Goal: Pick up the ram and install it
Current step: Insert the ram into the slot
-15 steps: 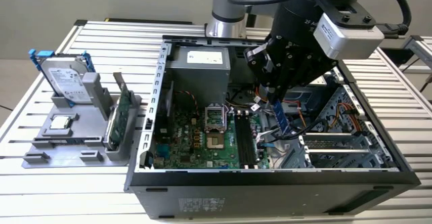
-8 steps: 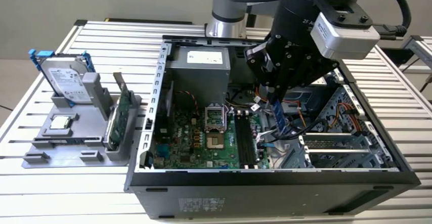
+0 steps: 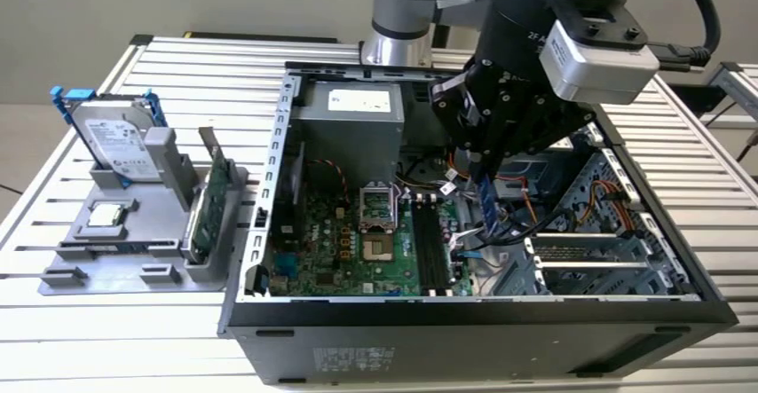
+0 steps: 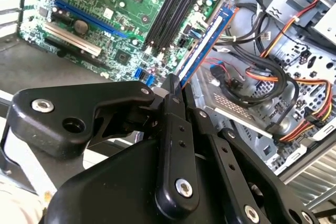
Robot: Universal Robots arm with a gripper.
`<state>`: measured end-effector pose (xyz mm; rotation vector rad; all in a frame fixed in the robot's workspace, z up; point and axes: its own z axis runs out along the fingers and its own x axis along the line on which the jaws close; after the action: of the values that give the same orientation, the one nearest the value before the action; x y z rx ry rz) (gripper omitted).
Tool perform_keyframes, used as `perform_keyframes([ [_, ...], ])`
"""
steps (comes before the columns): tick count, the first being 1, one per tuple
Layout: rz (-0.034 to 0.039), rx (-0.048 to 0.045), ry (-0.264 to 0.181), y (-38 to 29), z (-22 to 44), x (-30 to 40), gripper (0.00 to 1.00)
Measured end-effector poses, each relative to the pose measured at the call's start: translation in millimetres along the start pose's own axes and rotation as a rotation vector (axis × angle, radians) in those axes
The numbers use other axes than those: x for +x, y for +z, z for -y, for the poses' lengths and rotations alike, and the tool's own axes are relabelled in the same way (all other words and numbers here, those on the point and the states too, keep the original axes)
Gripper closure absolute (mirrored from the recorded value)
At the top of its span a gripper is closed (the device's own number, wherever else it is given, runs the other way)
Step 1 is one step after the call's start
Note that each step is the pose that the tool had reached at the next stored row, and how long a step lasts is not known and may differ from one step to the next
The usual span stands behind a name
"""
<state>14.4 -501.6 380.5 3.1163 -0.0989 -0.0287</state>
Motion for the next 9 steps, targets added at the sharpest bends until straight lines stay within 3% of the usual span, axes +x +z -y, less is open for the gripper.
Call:
perform_keyframes([
  [9,0.0001,-0.0002,0.006,0.0,0.3,1.2,1.00],
])
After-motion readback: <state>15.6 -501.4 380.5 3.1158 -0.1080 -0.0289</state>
